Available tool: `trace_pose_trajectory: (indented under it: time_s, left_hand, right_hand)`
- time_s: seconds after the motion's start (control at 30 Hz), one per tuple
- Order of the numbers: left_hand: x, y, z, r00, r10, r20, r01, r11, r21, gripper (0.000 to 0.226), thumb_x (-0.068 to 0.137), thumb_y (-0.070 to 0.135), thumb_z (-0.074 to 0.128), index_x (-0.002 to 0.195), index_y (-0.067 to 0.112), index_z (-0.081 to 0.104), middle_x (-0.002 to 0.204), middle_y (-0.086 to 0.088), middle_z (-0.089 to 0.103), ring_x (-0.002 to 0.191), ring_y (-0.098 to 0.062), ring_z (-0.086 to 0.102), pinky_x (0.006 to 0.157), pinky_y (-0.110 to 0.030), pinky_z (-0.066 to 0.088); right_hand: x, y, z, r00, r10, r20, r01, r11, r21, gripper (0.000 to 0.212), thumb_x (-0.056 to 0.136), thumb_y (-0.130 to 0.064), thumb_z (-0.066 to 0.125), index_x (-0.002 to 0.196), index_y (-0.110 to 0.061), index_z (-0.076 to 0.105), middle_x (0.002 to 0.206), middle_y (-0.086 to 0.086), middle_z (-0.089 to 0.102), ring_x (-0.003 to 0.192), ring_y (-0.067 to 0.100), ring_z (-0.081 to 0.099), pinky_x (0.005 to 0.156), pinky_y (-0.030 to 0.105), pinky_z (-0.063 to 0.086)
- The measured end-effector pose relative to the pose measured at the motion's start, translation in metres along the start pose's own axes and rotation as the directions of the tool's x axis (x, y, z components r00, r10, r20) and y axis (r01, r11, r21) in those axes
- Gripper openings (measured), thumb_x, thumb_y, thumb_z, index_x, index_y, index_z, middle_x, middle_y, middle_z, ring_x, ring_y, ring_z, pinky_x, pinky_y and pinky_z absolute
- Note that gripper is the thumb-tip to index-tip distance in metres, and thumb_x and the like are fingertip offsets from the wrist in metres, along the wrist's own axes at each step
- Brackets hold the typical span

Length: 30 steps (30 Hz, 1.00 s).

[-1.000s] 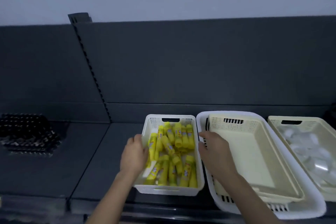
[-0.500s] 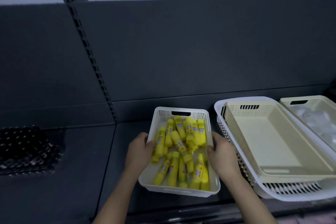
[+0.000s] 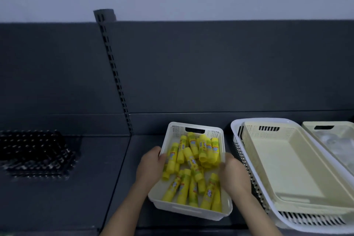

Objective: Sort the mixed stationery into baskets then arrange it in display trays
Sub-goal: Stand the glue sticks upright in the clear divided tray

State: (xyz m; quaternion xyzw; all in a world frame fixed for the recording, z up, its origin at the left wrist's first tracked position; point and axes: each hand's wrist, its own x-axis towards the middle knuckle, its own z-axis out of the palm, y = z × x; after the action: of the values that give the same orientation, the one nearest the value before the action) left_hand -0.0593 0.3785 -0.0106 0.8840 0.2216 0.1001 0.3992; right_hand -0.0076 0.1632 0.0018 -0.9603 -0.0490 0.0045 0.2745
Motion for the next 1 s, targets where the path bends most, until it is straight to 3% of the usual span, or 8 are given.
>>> trace_pose_trajectory:
  time_s: [0.1,0.23,0.4,0.57,0.8,1.0]
  left_hand:
    - [-0.015,0.002,-0.008,0.998,-0.021,-0.052,0.018,0.999,-0.049,0.02,0.092,0.019,0.052,0.074,0.01,0.053,0.066,0.003,0.056,0.062,-0.016,0.052,0.056,-0.032,0.04]
    - [-0.037,0.001,-0.028,0.982,-0.076,-0.173,0.064,0.995,-0.076,0.023,0.09,0.018,0.053,0.069,0.01,0.049,0.059,0.005,0.048,0.055,-0.01,0.043,0.053,-0.03,0.034]
    - [-0.075,-0.015,-0.068,0.937,-0.141,-0.32,0.135,0.99,-0.039,0.022,0.091,0.017,0.055,0.071,0.01,0.052,0.062,0.002,0.052,0.057,-0.011,0.045,0.053,-0.027,0.034]
    - [-0.126,-0.041,-0.111,0.854,-0.228,-0.467,0.258,0.966,-0.001,0.024,0.092,0.017,0.053,0.068,0.015,0.051,0.059,0.005,0.05,0.056,-0.006,0.044,0.05,-0.017,0.032]
    - [-0.19,-0.086,-0.172,0.751,-0.304,-0.587,0.356,0.934,-0.029,0.018,0.091,0.017,0.055,0.073,0.014,0.056,0.055,0.008,0.05,0.05,0.001,0.045,0.048,-0.017,0.032]
    - [-0.232,-0.138,-0.245,0.722,-0.309,-0.619,0.384,0.923,-0.013,0.018,0.09,0.015,0.055,0.072,0.012,0.055,0.057,0.005,0.046,0.053,-0.005,0.041,0.049,-0.02,0.03]
  right_hand:
    - [-0.002,-0.001,-0.006,0.999,-0.052,-0.016,0.053,0.996,0.066,0.013,0.087,-0.008,0.046,0.077,-0.017,0.047,0.066,-0.005,0.052,0.058,0.015,0.049,0.048,0.027,0.035]
    - [-0.004,-0.015,-0.01,0.983,-0.181,-0.014,0.181,0.972,0.152,0.012,0.091,-0.013,0.043,0.083,-0.019,0.05,0.067,-0.01,0.046,0.062,0.013,0.045,0.05,0.028,0.029]
    - [-0.015,-0.052,0.0,0.94,-0.319,0.119,0.287,0.931,0.224,0.011,0.09,-0.015,0.045,0.09,-0.016,0.056,0.078,-0.002,0.055,0.066,0.013,0.047,0.05,0.028,0.031]
    - [-0.045,-0.095,0.026,0.873,-0.444,0.2,0.397,0.887,0.234,0.012,0.092,-0.013,0.043,0.092,-0.01,0.055,0.091,0.008,0.061,0.077,0.025,0.052,0.062,0.031,0.034]
    - [-0.107,-0.156,0.057,0.782,-0.571,0.248,0.501,0.814,0.294,0.013,0.092,-0.013,0.043,0.09,-0.014,0.056,0.087,0.002,0.062,0.074,0.022,0.051,0.063,0.032,0.039]
    - [-0.17,-0.223,0.095,0.748,-0.61,0.261,0.531,0.787,0.314,0.013,0.092,-0.015,0.042,0.086,-0.015,0.053,0.084,0.003,0.061,0.074,0.024,0.053,0.062,0.032,0.039]
